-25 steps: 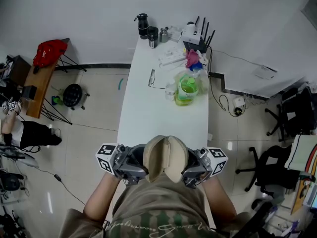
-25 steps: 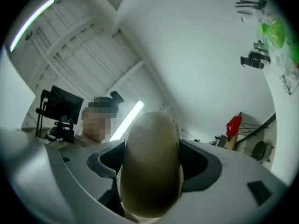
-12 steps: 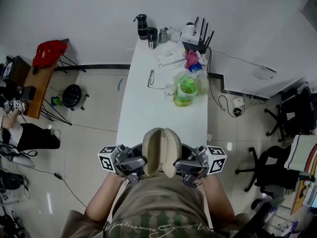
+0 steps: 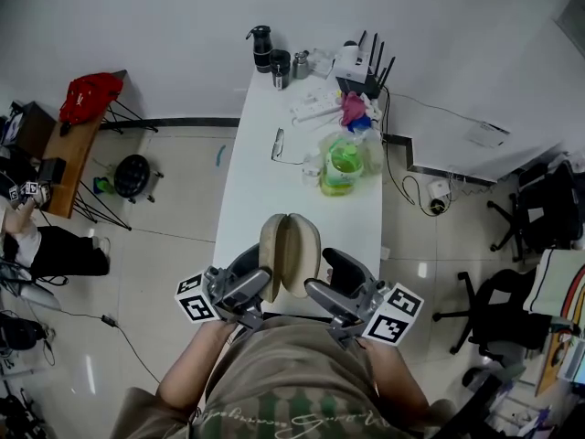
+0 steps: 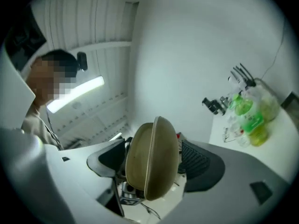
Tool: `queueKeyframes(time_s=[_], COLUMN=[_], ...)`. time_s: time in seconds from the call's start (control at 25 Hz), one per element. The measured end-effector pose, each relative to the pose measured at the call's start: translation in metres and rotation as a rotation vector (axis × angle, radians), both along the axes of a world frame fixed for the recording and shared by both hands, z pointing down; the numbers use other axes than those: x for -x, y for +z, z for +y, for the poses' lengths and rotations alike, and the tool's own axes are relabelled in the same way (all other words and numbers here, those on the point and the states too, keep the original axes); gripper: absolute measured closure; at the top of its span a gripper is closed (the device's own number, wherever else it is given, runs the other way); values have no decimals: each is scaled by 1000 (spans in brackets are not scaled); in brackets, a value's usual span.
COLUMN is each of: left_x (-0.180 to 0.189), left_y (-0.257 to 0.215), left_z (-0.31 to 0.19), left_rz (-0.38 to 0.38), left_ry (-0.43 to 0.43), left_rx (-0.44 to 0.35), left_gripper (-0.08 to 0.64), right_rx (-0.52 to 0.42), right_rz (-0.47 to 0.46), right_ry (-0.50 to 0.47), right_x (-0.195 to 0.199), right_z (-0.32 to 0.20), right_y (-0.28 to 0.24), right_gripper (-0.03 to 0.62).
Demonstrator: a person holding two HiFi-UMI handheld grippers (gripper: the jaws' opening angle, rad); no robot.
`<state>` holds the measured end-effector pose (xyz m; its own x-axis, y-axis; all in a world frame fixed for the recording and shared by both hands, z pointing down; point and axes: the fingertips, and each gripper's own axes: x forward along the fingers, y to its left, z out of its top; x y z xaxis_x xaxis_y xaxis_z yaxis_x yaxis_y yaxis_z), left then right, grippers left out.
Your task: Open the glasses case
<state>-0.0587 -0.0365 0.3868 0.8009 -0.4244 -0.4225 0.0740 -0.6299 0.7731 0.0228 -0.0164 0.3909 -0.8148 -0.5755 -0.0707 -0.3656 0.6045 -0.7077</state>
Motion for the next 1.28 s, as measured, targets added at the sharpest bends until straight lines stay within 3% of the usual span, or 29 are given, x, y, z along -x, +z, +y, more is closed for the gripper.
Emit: queueKeyframes(time_s=[0.08, 0.2, 0.24, 0.28, 0.4, 0.56, 0.68, 0.88, 0.96, 1.12, 1.28], left_x=[-1, -10, -12, -13, -14, -16, -18, -20, -20, -35, -65], left_y=[2, 2, 2, 2, 3, -1, -4, -1, -1, 8, 7], left_z=[-1, 4, 7, 8, 12, 23, 30, 33, 34, 27, 26], left_rz=[-10, -11, -5, 2, 15, 48, 81, -1, -69, -376, -584], left_ry=[-30, -14, -3, 6, 34, 79, 120, 104, 70, -40, -115], left_rx=[-6, -15, -15, -14, -18, -35, -43, -127, -176, -290, -400], left_gripper=[198, 198, 198, 198, 198, 198, 198, 198, 198, 196, 196], right_rx=[-13, -10, -9, -9, 23, 96, 121, 99, 97, 77, 15], right_rz=[139, 219, 231, 242, 269, 197, 143, 261, 303, 377, 446], right_ry=[40, 105, 117, 125, 118, 25, 18, 108, 180, 333, 401], right_x=[6, 5, 3, 1, -4, 0, -1, -19, -35, -65, -61], right_z=[-4, -12, -13, -15, -18, -14, -14, -23, -31, -48, -54], right_y=[14, 27, 29, 32, 45, 60, 63, 71, 71, 63, 54], right_gripper=[222, 224, 272, 372, 434, 449, 516, 526, 526, 526, 526])
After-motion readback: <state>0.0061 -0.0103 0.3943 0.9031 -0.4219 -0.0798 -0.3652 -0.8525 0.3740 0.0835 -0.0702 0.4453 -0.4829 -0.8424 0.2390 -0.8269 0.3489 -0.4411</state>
